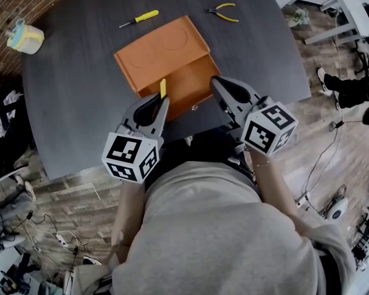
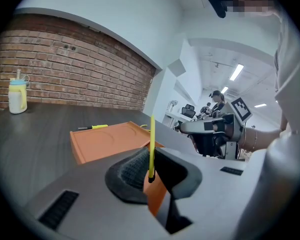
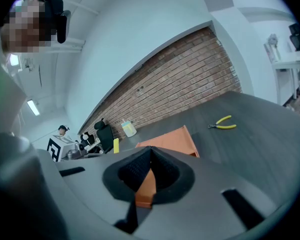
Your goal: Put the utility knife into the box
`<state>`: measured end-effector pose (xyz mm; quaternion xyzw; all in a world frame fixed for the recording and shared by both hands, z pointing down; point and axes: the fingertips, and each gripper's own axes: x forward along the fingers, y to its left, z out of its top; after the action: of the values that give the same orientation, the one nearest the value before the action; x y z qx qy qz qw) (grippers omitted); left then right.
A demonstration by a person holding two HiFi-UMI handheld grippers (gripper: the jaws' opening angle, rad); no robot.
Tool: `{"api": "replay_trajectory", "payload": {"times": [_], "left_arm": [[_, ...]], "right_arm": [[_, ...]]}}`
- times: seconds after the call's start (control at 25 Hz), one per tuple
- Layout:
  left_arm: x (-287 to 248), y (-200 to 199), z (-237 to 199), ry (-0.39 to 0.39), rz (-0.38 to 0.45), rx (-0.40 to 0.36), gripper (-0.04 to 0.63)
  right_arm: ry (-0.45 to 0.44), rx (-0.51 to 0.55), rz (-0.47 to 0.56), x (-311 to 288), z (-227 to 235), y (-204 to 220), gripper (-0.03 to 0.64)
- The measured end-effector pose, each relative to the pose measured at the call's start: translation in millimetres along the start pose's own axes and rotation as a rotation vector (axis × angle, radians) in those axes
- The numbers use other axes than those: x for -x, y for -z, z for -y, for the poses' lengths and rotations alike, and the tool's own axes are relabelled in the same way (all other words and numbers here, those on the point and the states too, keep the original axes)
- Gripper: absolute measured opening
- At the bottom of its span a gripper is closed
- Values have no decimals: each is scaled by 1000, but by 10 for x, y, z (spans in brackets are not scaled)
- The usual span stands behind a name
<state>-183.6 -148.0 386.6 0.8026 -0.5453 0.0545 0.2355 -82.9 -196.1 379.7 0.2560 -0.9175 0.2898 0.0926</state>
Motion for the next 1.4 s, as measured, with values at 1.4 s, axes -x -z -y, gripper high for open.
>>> {"api": "replay_trajectory", "payload": {"times": [1.4], "left_arm": [[-318, 215, 153, -76, -97, -13, 38]], "right_arm": [[-117, -6, -159, 12, 103, 112, 6]]}}
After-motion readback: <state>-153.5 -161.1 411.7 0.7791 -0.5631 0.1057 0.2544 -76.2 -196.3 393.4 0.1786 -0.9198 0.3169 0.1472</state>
